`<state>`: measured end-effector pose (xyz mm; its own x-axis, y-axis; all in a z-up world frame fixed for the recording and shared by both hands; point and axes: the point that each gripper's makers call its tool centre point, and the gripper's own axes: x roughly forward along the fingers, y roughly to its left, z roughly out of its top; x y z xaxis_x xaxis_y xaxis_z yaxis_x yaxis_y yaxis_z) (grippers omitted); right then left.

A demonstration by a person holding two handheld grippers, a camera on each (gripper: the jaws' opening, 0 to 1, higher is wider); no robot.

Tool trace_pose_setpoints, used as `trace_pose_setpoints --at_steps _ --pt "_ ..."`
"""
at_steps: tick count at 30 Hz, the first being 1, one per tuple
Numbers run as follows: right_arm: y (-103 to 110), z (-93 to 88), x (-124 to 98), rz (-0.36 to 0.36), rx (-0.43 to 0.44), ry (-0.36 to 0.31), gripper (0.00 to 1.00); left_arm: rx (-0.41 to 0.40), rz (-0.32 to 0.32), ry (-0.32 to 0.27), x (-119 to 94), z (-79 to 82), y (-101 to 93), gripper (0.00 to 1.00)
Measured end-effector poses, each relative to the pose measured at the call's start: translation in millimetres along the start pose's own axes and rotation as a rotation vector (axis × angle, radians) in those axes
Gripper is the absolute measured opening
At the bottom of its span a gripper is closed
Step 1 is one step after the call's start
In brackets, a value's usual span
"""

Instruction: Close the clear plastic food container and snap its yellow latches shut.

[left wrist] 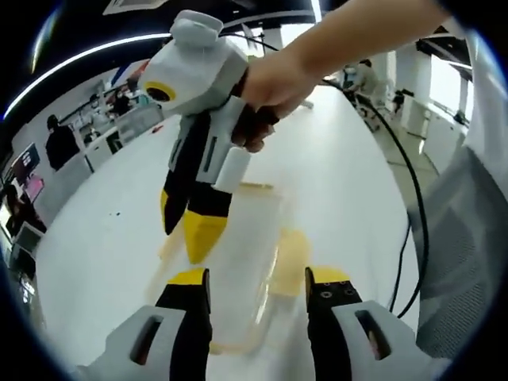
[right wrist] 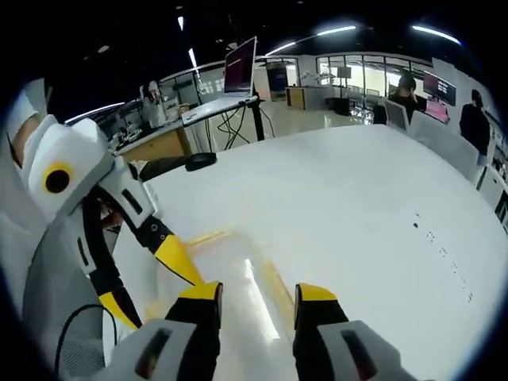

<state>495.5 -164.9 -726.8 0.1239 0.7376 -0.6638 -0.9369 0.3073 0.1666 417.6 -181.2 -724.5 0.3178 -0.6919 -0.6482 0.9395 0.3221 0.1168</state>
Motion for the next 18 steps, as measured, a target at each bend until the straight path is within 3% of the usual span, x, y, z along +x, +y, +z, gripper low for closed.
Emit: trace_pose_setpoints --at_steps 8,18 --pt "5 -1.4 2 0.049 -0.011 0.054 0.33 0.038 0.042 0.032 -1 -2.2 5.5 0.37" --pt "11 -6.5 -2 0.123 -0.212 0.236 0.31 0.109 0.060 0.065 1 -4.9 4.4 0.38"
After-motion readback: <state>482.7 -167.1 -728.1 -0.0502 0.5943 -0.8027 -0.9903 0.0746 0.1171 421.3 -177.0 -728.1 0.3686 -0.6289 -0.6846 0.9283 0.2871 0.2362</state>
